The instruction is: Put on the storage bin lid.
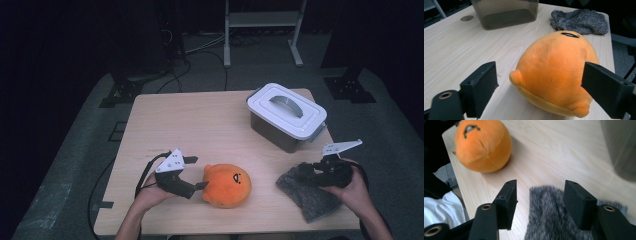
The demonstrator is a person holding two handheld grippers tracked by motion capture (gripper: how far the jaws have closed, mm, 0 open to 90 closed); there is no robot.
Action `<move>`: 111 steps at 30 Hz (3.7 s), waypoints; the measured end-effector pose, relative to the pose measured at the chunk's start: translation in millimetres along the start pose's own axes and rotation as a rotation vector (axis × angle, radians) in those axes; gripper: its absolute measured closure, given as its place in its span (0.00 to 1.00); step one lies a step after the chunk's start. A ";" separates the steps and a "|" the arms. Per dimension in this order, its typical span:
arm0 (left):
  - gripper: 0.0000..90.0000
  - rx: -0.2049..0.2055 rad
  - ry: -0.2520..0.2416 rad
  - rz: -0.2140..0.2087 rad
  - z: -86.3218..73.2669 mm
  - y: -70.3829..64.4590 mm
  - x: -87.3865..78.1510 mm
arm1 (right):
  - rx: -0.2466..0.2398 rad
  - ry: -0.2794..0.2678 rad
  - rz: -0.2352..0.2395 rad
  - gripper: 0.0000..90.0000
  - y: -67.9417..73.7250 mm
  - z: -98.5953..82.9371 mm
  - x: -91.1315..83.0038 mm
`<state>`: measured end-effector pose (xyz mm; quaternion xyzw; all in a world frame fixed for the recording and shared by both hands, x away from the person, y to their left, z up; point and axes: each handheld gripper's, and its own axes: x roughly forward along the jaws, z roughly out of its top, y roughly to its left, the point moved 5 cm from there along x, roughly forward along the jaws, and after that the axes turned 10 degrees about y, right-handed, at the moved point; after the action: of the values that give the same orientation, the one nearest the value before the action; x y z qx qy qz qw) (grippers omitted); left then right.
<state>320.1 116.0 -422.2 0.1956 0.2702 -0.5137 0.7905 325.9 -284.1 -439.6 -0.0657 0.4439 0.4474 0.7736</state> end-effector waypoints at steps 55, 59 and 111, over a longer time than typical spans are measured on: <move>0.07 -0.041 -0.054 0.020 -11.3 19.2 -8.7 | -0.076 -0.162 -0.161 0.36 -39.8 136.7 -42.0; 0.07 -0.052 -0.060 0.022 -11.5 19.5 -9.4 | -0.066 -0.165 -0.171 0.35 -50.5 142.8 -41.3; 0.03 -0.081 -0.058 0.019 -16.4 24.5 -13.5 | 0.032 -0.135 -0.235 0.54 -125.1 171.9 -1.8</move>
<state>334.5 144.8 -425.6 0.1509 0.2659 -0.5002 0.8101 527.4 -273.4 -372.5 -0.0745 0.3871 0.3499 0.8498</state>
